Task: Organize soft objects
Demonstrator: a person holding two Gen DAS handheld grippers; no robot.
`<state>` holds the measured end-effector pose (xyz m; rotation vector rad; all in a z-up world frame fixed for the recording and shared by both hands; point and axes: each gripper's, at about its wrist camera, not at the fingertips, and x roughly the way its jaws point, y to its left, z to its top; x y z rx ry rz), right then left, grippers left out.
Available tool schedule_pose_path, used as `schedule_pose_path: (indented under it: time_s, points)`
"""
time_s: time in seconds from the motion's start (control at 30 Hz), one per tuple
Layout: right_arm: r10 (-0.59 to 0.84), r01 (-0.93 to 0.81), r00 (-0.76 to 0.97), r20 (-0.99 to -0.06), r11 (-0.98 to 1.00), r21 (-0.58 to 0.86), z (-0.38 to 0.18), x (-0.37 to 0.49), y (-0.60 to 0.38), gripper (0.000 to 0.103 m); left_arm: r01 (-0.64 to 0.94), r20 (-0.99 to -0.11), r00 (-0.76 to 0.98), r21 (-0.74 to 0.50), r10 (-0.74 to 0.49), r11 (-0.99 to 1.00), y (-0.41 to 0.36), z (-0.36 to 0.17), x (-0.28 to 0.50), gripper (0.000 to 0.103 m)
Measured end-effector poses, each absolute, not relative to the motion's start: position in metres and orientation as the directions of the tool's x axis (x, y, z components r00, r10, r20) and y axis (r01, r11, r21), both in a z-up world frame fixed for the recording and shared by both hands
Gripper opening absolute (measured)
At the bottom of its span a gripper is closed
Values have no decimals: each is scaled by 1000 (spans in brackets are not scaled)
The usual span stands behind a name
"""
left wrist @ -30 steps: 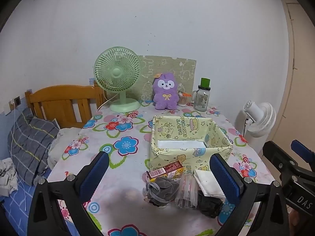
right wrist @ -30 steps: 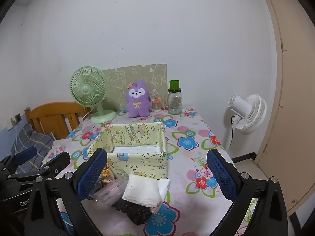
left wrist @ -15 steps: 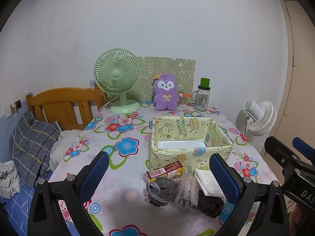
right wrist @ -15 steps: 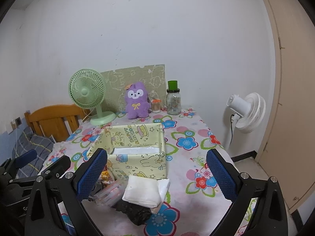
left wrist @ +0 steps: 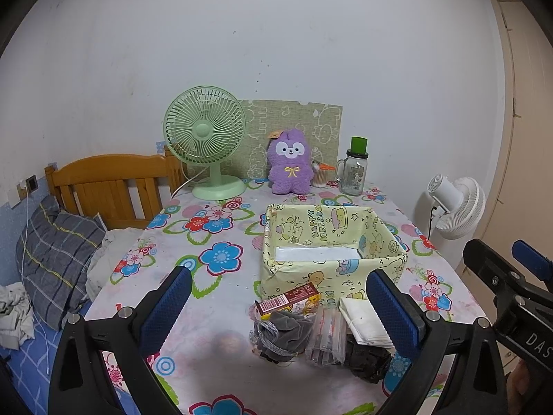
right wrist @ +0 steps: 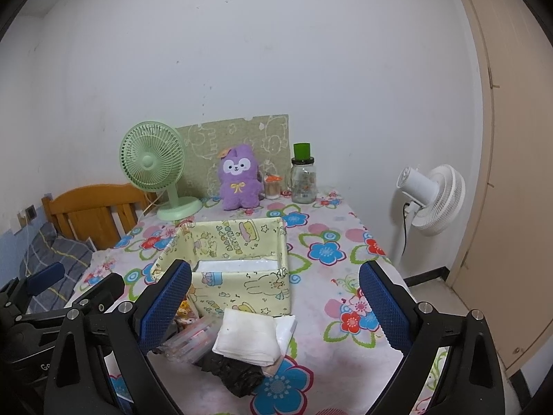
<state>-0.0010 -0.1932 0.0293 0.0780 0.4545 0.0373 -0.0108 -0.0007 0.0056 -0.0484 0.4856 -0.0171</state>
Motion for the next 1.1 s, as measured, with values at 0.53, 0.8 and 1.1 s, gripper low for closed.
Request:
schedule_pose_path:
  time_s: [0.53, 0.8, 1.1]
  points:
    - [60, -26, 896, -440, 996, 83, 31, 0, -193, 100, 6, -468, 883, -46, -27, 999, -3, 5, -11, 102]
    - [51, -19, 900, -434, 997, 78, 30, 1, -194, 102, 25, -474, 880, -41, -41, 999, -6, 5, -9, 103]
    - [52, -18, 898, -436, 997, 81, 29, 1, -194, 103, 31, -477, 878, -35, -44, 999, -9, 6, -7, 103]
